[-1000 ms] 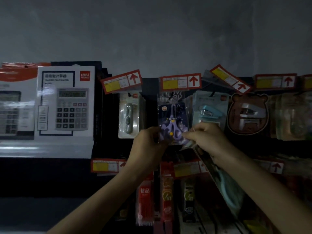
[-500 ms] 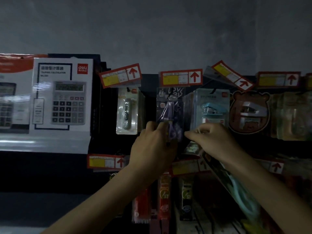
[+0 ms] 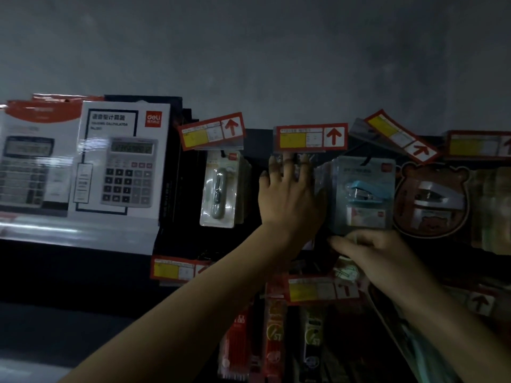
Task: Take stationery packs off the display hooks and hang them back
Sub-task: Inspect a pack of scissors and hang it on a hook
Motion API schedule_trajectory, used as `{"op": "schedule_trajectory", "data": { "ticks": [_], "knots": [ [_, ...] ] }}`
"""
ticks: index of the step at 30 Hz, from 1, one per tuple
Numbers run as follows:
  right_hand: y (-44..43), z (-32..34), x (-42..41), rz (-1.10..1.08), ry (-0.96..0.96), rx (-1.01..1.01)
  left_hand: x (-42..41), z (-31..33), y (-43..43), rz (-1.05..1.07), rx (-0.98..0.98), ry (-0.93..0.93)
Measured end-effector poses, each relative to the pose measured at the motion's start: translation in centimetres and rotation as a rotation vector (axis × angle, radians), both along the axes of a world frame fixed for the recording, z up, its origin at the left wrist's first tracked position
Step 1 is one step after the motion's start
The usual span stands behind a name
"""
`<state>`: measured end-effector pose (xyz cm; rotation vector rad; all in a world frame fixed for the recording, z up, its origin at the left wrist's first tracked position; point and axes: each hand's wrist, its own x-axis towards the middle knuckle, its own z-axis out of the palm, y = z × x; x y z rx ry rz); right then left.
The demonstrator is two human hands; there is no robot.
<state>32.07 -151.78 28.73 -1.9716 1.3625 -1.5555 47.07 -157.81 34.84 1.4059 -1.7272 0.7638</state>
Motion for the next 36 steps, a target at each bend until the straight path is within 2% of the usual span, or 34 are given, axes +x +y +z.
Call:
{"op": "schedule_trajectory", "data": {
  "ticks": [8,14,17,20,24,29,36],
  "knots": [
    [0.6,0.0,0.1,-0.007,0.003,-0.01,-0.7,0.2,-1.3,-0.029,-0.014,0.073],
    [2.4,2.6,0.7,-0.083,0.007,-0.142,1.0,-0.1,-0.3,-0.075,-0.241,0.067],
    [2.4,4.8,2.2,-0.169,0.04,-0.199,2.2,-0.4,-0.4,-0.095,-0.273,0.085],
    [0.7,6.8,4.2,-0.22,0.06,-0.167,3.2,-0.2,-1.0,-0.12,-0.306,0.103],
    [-0.7,8.3,6.6,-0.239,0.059,-0.08,4.1,0.3,-1.5,-0.145,-0.247,0.127],
    [-1.9,8.7,8.3,-0.458,0.197,-0.118,4.5,1.1,-2.8,-0.155,-0.156,0.146],
    [-2.5,8.4,9.3,-0.515,0.338,-0.101,5.1,1.1,-3.6,-0.169,-0.065,0.04]
  ]
}}
